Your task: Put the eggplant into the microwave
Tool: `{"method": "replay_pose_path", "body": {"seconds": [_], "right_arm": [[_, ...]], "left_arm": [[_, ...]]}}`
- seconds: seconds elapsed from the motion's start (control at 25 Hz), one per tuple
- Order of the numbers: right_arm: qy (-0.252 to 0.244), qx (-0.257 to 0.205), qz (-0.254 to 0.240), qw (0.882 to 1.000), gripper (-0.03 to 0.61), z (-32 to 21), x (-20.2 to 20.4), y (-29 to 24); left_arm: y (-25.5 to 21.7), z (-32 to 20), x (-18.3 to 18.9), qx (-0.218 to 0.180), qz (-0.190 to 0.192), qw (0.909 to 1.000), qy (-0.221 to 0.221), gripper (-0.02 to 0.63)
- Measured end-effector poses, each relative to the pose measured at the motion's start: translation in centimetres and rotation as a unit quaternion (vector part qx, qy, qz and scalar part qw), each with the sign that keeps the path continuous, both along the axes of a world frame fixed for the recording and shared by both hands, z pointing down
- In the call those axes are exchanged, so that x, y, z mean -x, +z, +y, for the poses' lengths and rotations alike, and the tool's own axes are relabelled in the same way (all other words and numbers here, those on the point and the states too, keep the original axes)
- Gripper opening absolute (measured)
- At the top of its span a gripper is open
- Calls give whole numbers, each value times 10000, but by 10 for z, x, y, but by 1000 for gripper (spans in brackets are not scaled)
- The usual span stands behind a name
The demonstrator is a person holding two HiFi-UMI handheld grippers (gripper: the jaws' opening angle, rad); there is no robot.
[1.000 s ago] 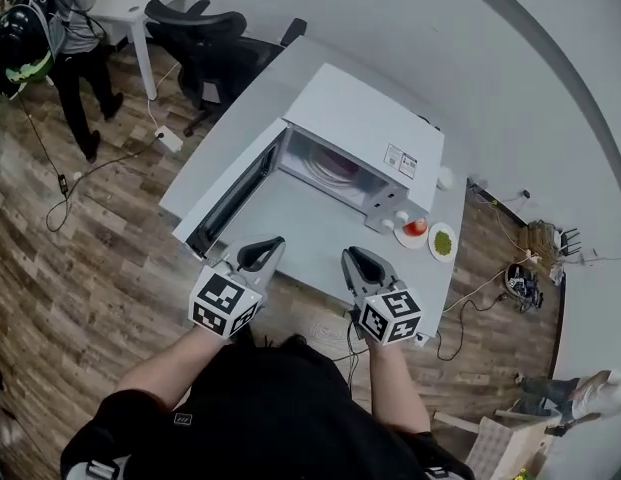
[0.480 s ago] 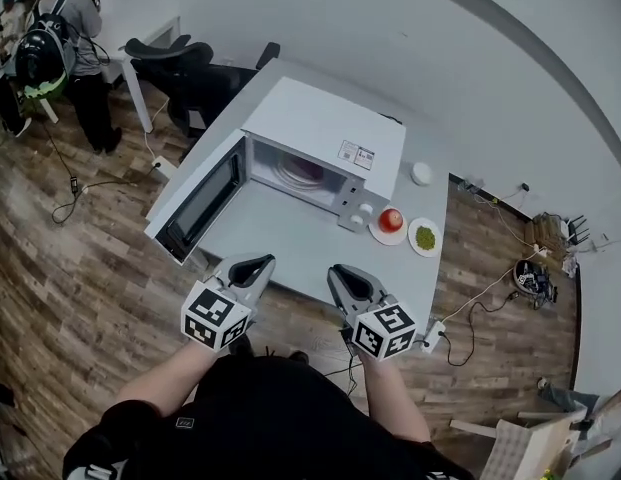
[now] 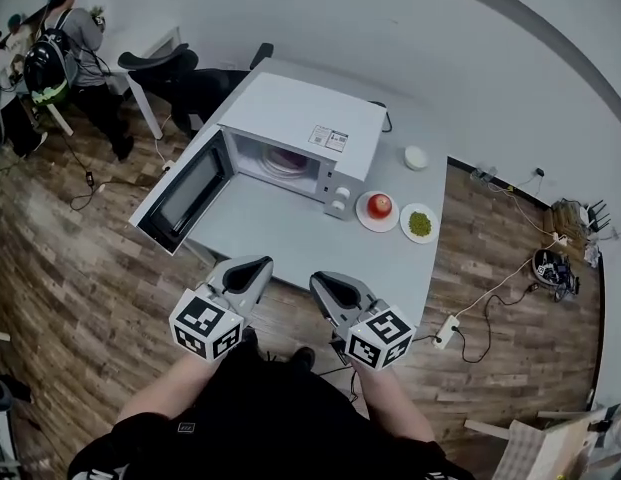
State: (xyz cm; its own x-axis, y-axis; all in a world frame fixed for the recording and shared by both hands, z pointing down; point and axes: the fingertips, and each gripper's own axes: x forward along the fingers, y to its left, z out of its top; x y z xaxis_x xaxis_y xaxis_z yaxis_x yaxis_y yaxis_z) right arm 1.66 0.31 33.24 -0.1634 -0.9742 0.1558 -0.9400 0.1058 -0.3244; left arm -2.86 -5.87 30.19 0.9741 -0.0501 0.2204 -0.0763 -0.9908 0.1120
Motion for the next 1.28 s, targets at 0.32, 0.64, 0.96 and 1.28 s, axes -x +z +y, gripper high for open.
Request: {"method": "replay_pose_path", "body": {"seconds": [0.32,0.64,0.96,1.28], "right_arm": [[181,-501,164,9984,17,22,8,-36],[960,-878,534,9901,15,18,-2,-76],[737,-887,445,9923,14,-13,27,-76],[609,-791,509,9937,14,-31,37,-71]], "left_arm": [[-18,24,7,-114,161,9987,468,9],[-28,-2,33,-267,186,9974,636,9],[-30,-32,37,-205,292,9977,575,9],[-30,-42,42,-170,334,9976,586,9]]}}
